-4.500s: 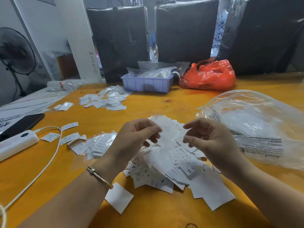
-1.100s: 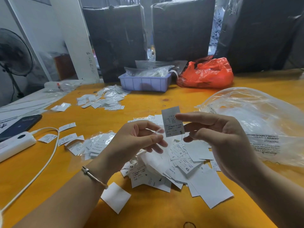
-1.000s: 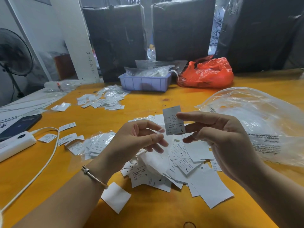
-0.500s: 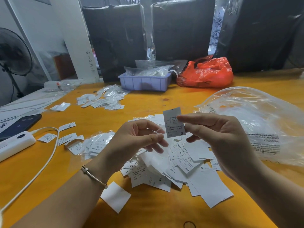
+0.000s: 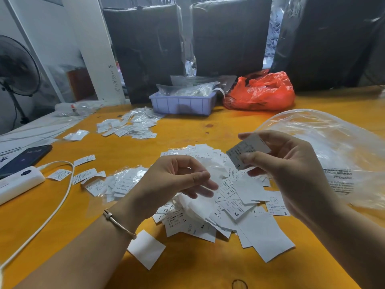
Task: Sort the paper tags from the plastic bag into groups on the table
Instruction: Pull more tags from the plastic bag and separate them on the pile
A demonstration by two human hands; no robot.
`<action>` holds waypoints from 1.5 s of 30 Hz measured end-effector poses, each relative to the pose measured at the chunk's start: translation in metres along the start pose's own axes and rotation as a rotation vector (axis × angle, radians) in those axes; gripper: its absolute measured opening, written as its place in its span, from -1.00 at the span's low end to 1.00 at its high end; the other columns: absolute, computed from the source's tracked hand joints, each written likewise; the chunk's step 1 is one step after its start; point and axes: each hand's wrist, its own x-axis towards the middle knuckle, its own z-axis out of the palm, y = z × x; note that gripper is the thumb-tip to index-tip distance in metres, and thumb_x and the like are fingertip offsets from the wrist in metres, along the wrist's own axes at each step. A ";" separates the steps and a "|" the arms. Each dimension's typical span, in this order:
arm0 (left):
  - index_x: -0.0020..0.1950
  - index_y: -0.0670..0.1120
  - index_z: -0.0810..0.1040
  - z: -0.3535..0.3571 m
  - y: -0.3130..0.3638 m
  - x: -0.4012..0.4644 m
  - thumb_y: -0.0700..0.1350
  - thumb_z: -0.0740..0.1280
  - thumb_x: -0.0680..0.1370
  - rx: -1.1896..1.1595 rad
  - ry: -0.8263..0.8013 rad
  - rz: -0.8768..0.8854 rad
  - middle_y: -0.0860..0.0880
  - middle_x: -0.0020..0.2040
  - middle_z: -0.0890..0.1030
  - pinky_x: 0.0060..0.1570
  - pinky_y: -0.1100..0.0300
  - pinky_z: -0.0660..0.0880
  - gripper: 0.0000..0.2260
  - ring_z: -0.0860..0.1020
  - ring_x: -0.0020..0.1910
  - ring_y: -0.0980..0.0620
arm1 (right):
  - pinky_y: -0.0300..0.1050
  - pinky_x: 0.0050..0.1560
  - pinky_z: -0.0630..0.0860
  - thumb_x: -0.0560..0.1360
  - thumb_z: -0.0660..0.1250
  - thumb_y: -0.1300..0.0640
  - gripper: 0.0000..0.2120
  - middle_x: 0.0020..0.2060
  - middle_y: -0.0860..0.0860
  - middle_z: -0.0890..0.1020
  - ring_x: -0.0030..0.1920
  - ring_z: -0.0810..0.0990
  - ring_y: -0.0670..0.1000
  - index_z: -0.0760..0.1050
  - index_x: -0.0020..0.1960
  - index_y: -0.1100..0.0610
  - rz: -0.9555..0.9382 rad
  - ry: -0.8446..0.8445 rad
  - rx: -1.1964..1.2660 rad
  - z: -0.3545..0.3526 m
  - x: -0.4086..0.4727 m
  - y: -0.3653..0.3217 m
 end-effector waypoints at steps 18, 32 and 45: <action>-0.10 -0.09 0.71 0.002 0.003 -0.002 -0.11 0.49 0.45 0.017 0.004 0.073 -0.14 -0.10 0.74 -0.23 0.28 0.57 -0.92 0.72 -0.10 -0.10 | -0.37 -0.32 0.53 0.35 0.48 0.40 -0.75 -0.24 0.00 0.73 -0.29 0.71 -0.03 0.61 -0.03 0.17 -0.175 -0.074 -0.030 0.007 -0.008 -0.003; -0.10 -0.04 0.72 0.002 0.001 -0.002 -0.07 0.50 0.45 0.045 0.005 0.110 -0.09 -0.17 0.73 -0.25 0.30 0.55 -0.92 0.72 -0.14 -0.07 | -0.26 -0.26 0.49 0.35 0.47 -0.06 -0.79 -0.24 -0.04 0.69 -0.22 0.63 -0.08 0.69 -0.13 0.06 -0.046 -0.454 -0.364 0.002 0.000 0.005; -0.10 -0.09 0.72 0.000 0.001 -0.002 -0.09 0.47 0.49 0.088 -0.029 0.071 -0.11 -0.13 0.74 -0.25 0.29 0.54 -0.92 0.71 -0.16 -0.07 | -0.28 -0.40 0.42 0.40 0.45 0.25 -0.92 -0.40 0.07 0.66 -0.40 0.52 -0.08 0.68 -0.24 0.12 -0.070 -0.093 -0.062 -0.004 0.005 0.006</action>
